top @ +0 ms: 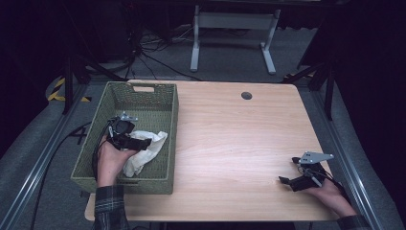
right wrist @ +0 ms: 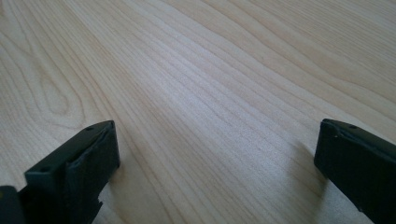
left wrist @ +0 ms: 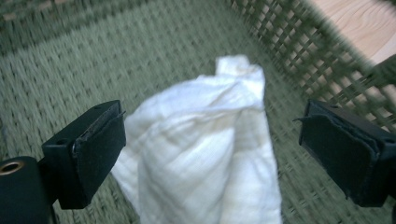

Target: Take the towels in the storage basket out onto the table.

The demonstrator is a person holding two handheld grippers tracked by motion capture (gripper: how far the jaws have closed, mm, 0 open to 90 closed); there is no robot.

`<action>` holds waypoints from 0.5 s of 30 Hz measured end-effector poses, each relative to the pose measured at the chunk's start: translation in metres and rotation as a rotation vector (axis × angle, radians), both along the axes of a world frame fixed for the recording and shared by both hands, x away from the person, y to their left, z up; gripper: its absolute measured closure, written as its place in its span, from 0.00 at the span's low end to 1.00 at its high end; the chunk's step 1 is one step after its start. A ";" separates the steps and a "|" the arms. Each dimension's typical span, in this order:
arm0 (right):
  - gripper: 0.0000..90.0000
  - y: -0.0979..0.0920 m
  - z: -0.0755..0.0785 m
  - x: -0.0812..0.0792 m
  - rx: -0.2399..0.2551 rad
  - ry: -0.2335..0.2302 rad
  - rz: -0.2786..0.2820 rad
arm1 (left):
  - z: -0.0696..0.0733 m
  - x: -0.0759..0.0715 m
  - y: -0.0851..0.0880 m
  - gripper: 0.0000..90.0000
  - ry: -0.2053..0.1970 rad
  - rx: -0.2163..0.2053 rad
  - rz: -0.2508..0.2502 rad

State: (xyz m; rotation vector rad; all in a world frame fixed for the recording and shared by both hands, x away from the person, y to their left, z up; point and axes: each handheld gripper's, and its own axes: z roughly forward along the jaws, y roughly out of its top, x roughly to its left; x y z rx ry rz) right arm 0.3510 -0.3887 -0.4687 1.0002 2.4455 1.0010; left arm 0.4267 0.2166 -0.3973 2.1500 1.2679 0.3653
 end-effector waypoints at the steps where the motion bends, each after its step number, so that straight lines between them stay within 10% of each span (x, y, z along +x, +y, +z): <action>1: 0.00 0.000 0.000 0.000 0.000 0.000 0.000 | -0.002 0.001 0.000 0.09 0.004 0.013 0.002; 15: 0.00 0.000 0.000 0.000 0.000 0.000 0.000 | -0.022 0.009 -0.002 0.14 0.150 0.055 0.036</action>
